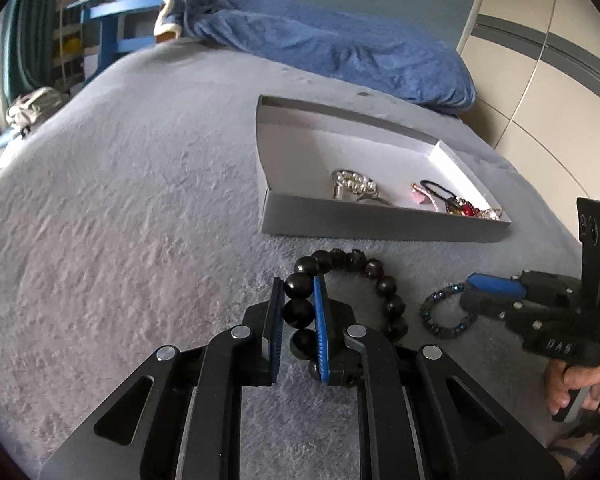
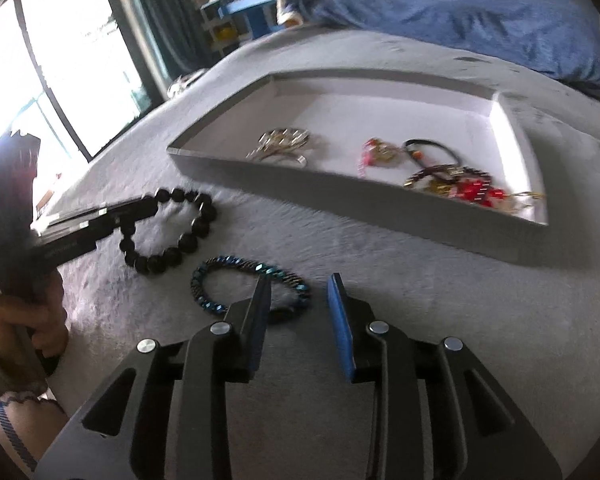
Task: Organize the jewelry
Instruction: 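Grasp the black bead bracelet with the left tool while the right tool grasps the blue bead bracelet, then carry both bead bracelets into the grey box and open both tools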
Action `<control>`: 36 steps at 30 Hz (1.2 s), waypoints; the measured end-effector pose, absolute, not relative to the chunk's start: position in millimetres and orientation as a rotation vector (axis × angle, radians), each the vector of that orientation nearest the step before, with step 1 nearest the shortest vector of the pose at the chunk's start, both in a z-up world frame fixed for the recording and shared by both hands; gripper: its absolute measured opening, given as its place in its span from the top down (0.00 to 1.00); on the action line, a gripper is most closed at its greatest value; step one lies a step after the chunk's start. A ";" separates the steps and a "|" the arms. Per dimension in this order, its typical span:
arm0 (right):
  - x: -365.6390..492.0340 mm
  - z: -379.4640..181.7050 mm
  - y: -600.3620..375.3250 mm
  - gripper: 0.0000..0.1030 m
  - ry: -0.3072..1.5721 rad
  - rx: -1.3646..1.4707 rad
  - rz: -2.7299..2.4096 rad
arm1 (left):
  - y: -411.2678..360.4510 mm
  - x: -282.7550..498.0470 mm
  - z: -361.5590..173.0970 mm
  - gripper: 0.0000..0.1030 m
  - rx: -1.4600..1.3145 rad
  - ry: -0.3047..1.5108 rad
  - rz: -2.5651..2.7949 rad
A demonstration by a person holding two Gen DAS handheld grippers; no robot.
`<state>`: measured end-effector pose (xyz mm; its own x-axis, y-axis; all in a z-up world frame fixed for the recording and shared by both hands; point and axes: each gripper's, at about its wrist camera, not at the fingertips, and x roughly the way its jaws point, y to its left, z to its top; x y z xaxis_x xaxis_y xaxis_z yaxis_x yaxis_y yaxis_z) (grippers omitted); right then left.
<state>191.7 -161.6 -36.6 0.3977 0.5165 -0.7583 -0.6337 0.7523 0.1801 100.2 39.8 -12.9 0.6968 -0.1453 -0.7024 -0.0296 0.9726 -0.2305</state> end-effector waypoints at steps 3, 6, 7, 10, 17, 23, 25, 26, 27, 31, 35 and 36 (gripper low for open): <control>189.6 -38.0 -158.8 0.67 0.903 -0.156 0.734 | 41.7 108.0 -20.6 0.86 -0.252 0.856 -0.072; 186.6 -39.1 -159.7 0.69 0.896 -0.149 0.743 | 44.0 109.2 -23.4 0.85 -0.269 0.869 -0.079; 185.7 -39.5 -159.5 0.74 0.895 -0.146 0.747 | 44.3 109.4 -23.9 0.84 -0.273 0.872 -0.081; 182.6 -39.7 -158.6 0.91 0.893 -0.127 0.771 | 43.9 109.7 -25.6 0.83 -0.273 0.883 -0.082; 175.8 -35.7 -152.8 0.93 0.873 -0.123 0.804 | 38.6 112.7 -25.8 0.81 -0.244 0.890 -0.078; 170.1 -20.4 -158.9 0.93 0.823 -0.071 0.829 | 36.9 105.0 -16.9 0.86 -0.242 0.833 -0.105; 167.5 -15.1 -159.8 0.93 0.808 -0.072 0.835 | 33.2 100.6 -11.3 0.86 -0.232 0.814 -0.129; 165.9 -11.2 -160.5 0.93 0.798 -0.074 0.839 | 31.3 98.1 -8.4 0.85 -0.227 0.806 -0.141; 164.7 -7.9 -160.9 0.93 0.790 -0.074 0.842 | 29.3 96.1 -5.4 0.86 -0.224 0.798 -0.153; 163.4 8.5 -167.1 0.93 0.755 -0.057 0.848 | 17.8 88.2 13.0 0.86 -0.215 0.756 -0.203; 169.2 25.0 -175.2 0.93 0.725 -0.023 0.840 | 4.1 88.1 38.4 0.85 -0.207 0.708 -0.251; 171.3 28.6 -178.3 0.93 0.718 -0.012 0.835 | 1.0 89.5 46.7 0.85 -0.211 0.692 -0.266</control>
